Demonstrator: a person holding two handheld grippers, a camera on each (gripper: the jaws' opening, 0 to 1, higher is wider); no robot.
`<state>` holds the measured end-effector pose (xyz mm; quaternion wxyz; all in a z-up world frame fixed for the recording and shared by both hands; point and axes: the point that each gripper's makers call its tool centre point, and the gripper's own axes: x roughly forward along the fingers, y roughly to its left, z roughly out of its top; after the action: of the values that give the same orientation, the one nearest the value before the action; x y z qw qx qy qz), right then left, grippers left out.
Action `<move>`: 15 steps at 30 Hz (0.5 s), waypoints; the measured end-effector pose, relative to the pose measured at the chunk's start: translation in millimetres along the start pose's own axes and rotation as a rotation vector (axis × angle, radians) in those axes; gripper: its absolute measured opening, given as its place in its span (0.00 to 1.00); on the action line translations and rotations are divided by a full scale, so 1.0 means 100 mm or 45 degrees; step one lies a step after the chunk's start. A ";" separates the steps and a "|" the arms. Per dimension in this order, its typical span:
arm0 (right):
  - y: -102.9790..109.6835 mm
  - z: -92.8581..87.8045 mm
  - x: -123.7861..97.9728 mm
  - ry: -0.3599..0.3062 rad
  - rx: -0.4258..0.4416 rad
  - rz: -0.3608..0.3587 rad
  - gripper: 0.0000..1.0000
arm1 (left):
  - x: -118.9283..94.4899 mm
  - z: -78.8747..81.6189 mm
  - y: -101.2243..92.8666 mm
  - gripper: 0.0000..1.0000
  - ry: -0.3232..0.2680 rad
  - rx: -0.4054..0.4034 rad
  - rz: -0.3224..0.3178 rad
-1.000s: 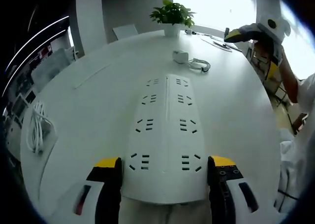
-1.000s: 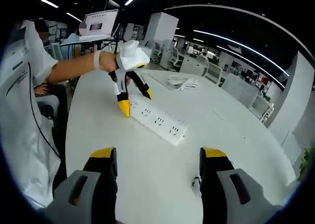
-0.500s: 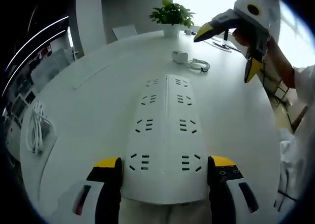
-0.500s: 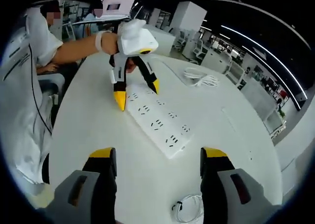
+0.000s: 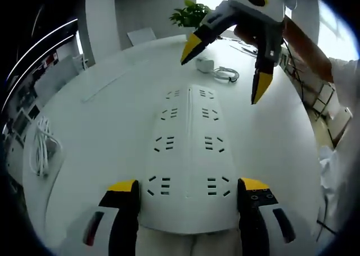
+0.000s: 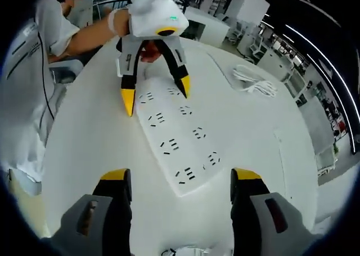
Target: Straighten the power strip on the desk, plug the charger into it
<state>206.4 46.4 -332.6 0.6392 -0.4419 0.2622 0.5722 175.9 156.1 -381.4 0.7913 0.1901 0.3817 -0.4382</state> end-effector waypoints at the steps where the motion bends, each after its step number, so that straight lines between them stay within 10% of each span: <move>1: -0.01 -0.01 0.02 0.013 -0.009 0.010 0.72 | 0.00 0.00 0.00 0.73 -0.001 0.000 0.000; 15: -0.20 -0.06 0.40 0.261 -0.206 0.173 0.67 | -0.01 -0.02 -0.02 0.73 0.025 0.013 -0.009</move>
<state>234.9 61.8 -363.6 0.5312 -0.5294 0.3083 0.5853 172.9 156.4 -382.2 0.7850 0.1972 0.3880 -0.4409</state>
